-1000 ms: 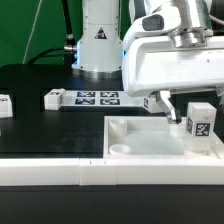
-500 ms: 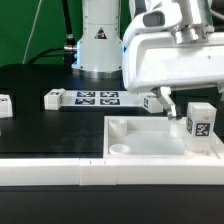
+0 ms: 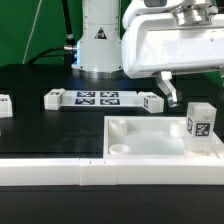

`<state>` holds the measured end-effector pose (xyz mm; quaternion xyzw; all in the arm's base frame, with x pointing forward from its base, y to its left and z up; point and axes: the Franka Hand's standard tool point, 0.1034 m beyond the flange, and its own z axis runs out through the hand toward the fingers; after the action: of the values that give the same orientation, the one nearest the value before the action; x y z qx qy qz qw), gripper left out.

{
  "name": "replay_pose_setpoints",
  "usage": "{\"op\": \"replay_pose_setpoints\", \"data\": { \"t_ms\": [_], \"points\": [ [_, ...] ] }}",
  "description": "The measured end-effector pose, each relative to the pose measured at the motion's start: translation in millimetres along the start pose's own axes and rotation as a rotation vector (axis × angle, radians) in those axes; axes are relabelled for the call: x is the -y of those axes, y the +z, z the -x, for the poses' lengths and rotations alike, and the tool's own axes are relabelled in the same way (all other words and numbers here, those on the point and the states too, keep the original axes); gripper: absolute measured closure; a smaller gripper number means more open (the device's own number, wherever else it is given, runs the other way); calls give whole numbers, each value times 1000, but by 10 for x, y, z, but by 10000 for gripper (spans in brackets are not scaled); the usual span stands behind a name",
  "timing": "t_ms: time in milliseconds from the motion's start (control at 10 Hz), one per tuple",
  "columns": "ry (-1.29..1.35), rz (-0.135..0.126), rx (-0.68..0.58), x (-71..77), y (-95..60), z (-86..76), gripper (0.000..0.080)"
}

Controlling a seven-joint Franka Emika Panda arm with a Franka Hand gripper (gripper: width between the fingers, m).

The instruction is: Assemble one leg

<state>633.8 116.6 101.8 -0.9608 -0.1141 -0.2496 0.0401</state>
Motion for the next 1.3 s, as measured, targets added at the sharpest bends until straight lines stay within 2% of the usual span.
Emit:
{"op": "replay_pose_setpoints", "data": {
  "t_ms": [200,300,500,600,700,800,1000,1200,1300],
  "points": [
    [30,-40,186,53,46,11,151],
    [46,-46,232,29,73,-65,151],
    [80,-81,441,50,89,-60,151],
    [81,-89,470,45,139,-103,151],
    [80,-103,545,26,147,-25,151],
    [71,-97,508,-37,200,-51,151],
    [62,-93,491,-47,248,20,151],
    [62,-93,490,-47,247,13,415],
    [62,-93,490,-48,247,13,415]
  ]
}}
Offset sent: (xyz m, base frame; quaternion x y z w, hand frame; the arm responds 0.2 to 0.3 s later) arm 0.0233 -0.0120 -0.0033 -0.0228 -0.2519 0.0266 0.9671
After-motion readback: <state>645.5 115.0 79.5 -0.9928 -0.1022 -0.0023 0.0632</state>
